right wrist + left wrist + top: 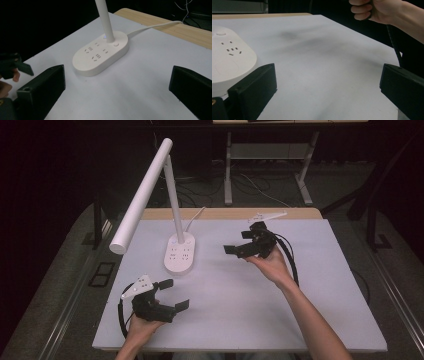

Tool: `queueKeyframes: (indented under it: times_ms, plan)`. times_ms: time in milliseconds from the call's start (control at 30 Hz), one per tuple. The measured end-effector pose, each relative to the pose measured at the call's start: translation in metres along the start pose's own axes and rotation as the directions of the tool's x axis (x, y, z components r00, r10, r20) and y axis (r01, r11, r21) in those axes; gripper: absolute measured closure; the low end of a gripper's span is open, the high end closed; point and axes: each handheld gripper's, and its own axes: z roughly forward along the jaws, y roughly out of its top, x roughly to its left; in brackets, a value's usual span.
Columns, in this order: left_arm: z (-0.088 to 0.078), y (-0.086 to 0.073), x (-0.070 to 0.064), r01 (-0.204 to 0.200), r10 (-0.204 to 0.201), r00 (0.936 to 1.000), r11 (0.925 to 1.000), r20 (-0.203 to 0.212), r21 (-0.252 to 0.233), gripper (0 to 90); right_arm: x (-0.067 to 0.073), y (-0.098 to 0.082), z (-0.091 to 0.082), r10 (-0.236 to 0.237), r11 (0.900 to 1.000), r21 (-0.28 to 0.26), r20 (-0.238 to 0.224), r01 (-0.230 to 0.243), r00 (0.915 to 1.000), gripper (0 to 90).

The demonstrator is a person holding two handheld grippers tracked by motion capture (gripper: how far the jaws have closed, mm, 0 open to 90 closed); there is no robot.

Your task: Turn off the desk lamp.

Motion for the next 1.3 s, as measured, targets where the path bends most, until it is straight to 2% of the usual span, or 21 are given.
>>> queueKeyframes:
  times_ms: [300,600,900,1100,1300]
  plan:
    - [0.001,0.0,0.0,-0.006,0.006,1.0,1.0,0.004,0.007,0.0,-0.001,-0.029,-0.035,0.009,1.0,0.004,0.016,-0.009,0.9998,0.5]
    - [0.001,0.0,-0.002,-0.006,0.006,1.0,1.0,0.006,0.006,0.0,-0.002,-0.056,-0.068,0.038,0.999,-0.022,0.028,-0.037,0.9989,0.6]
    - [0.001,0.0,-0.002,-0.011,0.011,0.9999,0.9999,0.01,0.012,0.0,-0.002,-0.092,-0.095,0.07,0.997,-0.048,0.052,-0.068,0.9962,0.6]
    - [0.0,0.0,-0.002,-0.006,0.006,1.0,0.9999,0.006,0.009,0.0,-0.004,-0.119,-0.112,0.11,0.993,-0.058,0.071,-0.106,0.9914,0.6]
    - [0.0,0.0,-0.002,-0.007,0.007,1.0,0.9999,0.003,0.012,0.0,-0.004,-0.145,-0.126,0.135,0.989,-0.072,0.114,-0.127,0.9844,0.6]
